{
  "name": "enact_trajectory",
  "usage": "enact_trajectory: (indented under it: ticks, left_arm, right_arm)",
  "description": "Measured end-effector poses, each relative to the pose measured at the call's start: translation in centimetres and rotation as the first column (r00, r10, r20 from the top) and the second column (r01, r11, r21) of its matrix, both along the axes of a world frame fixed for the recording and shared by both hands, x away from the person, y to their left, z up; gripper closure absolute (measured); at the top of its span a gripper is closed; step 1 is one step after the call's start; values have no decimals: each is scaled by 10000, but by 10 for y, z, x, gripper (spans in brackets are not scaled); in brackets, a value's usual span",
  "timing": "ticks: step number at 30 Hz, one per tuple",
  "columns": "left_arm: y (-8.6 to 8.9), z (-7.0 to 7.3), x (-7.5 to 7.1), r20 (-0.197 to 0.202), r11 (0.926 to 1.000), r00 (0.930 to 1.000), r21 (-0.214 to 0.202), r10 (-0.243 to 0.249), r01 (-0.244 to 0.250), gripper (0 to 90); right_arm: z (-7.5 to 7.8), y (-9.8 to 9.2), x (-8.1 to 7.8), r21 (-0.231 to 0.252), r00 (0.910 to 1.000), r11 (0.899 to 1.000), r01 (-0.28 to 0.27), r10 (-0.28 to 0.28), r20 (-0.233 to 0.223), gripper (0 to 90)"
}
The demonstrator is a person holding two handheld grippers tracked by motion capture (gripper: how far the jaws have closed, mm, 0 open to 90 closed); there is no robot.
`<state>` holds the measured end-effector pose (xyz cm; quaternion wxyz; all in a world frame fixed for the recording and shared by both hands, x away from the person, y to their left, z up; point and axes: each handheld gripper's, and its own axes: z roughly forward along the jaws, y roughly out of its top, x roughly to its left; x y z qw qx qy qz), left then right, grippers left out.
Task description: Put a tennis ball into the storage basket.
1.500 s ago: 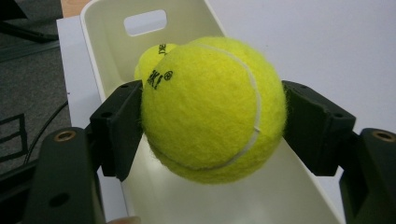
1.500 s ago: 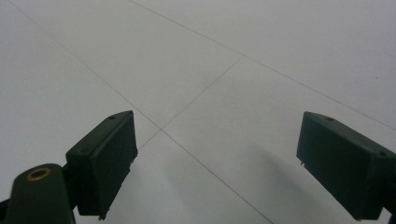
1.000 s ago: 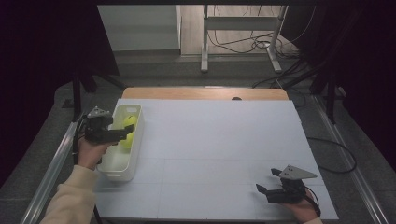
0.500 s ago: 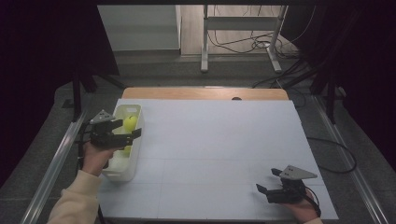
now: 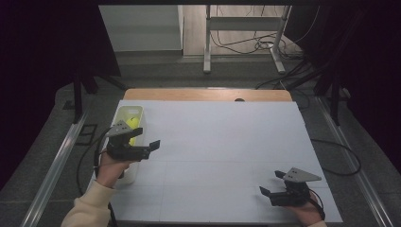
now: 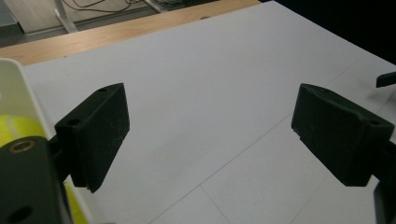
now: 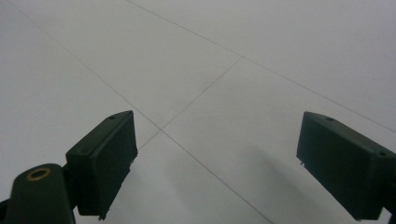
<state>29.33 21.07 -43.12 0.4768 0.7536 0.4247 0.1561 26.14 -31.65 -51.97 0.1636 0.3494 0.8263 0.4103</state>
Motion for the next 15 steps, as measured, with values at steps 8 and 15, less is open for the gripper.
enact_trajectory:
  ticks: [8, 15]
  left_arm:
    - [-13, -10, -6, -86, 9991, 9991, -149, -410, 408, 121]
    - [-26, -20, -14, 0, 9964, 9966, -214, -820, 820, 120]
  right_arm:
    - [0, 0, 0, 8, 10000, 10000, -13, 13, 19, 128]
    - [0, 0, 0, 16, 10000, 10000, -10, 10, 34, 128]
